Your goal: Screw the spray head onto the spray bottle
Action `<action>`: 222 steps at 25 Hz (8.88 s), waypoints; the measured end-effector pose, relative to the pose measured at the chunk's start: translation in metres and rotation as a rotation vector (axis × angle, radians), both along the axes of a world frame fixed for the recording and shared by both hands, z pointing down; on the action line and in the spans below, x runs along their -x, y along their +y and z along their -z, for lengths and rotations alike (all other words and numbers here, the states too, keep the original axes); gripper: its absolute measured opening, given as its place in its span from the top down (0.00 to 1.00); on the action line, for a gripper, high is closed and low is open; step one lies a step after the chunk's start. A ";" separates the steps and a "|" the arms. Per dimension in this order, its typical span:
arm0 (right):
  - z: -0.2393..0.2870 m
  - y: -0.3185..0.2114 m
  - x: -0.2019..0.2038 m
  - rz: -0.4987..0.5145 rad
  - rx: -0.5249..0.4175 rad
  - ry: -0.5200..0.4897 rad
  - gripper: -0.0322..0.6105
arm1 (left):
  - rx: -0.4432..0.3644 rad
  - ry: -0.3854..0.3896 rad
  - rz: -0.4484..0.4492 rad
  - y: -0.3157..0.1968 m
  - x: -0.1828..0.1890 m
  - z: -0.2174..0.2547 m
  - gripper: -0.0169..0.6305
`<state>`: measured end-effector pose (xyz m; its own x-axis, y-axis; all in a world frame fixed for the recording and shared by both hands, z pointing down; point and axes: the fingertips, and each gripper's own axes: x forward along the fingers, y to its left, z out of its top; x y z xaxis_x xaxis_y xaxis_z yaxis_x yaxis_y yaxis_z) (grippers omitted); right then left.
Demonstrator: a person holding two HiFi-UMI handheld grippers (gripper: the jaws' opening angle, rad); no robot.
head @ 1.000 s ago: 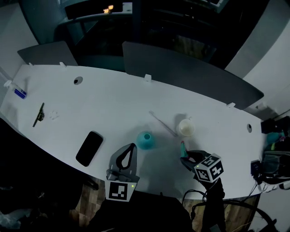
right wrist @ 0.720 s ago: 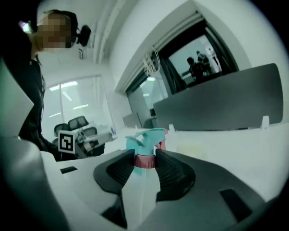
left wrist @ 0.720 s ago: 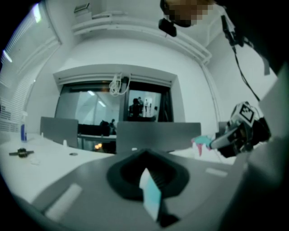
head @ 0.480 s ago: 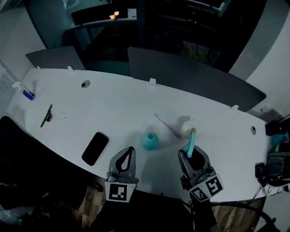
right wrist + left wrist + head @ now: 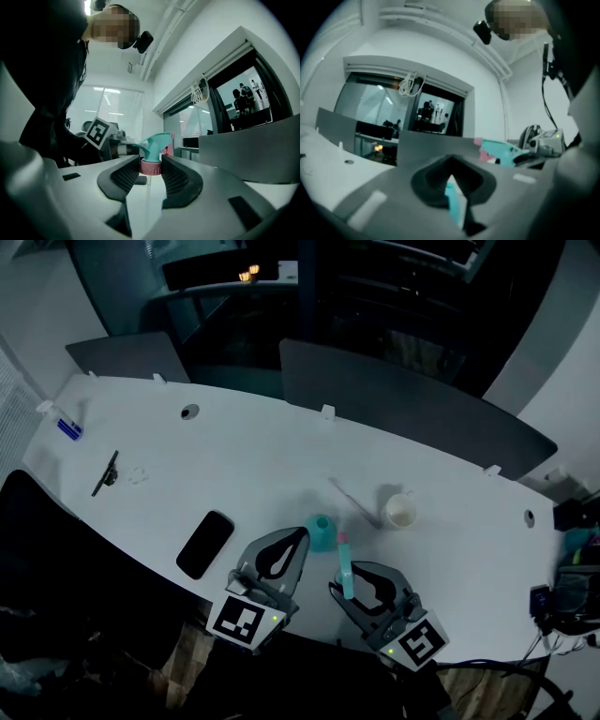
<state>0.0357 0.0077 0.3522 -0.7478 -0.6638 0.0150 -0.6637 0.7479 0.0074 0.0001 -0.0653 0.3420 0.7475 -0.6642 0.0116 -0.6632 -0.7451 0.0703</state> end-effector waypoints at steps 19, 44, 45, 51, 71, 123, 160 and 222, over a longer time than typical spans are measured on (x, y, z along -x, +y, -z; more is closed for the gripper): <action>-0.021 0.005 0.018 0.104 0.064 0.065 0.72 | -0.149 -0.093 -0.288 0.034 -0.056 0.011 0.97; -0.005 -0.017 -0.072 -0.250 0.020 -0.020 0.72 | 0.135 -0.385 -0.241 -0.022 -0.044 -0.164 0.23; -0.007 -0.017 -0.072 -0.254 0.036 -0.014 0.72 | 0.140 -0.403 -0.239 -0.026 -0.047 -0.171 0.23; -0.005 -0.017 -0.083 -0.291 0.038 -0.024 0.72 | 0.151 -0.482 -0.268 -0.034 -0.060 -0.190 0.36; 0.048 -0.053 -0.037 -0.094 -0.052 -0.047 0.72 | 0.102 -0.504 -0.435 0.009 -0.094 -0.190 0.36; -0.071 -0.070 -0.027 -0.317 0.110 0.195 0.72 | 0.106 -0.490 -0.207 0.009 -0.085 -0.185 0.41; -0.079 -0.074 -0.026 -0.168 0.284 0.297 0.72 | -0.006 -0.528 -0.267 0.010 -0.085 -0.167 0.43; -0.067 -0.075 -0.030 -0.192 0.218 0.304 0.74 | 0.087 -0.369 -0.215 0.005 -0.081 -0.157 0.48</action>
<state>0.0652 -0.0675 0.4196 -0.5511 -0.7473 0.3713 -0.7831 0.6168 0.0791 0.0811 -0.0601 0.4986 0.8041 -0.4784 0.3530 -0.4859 -0.8709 -0.0736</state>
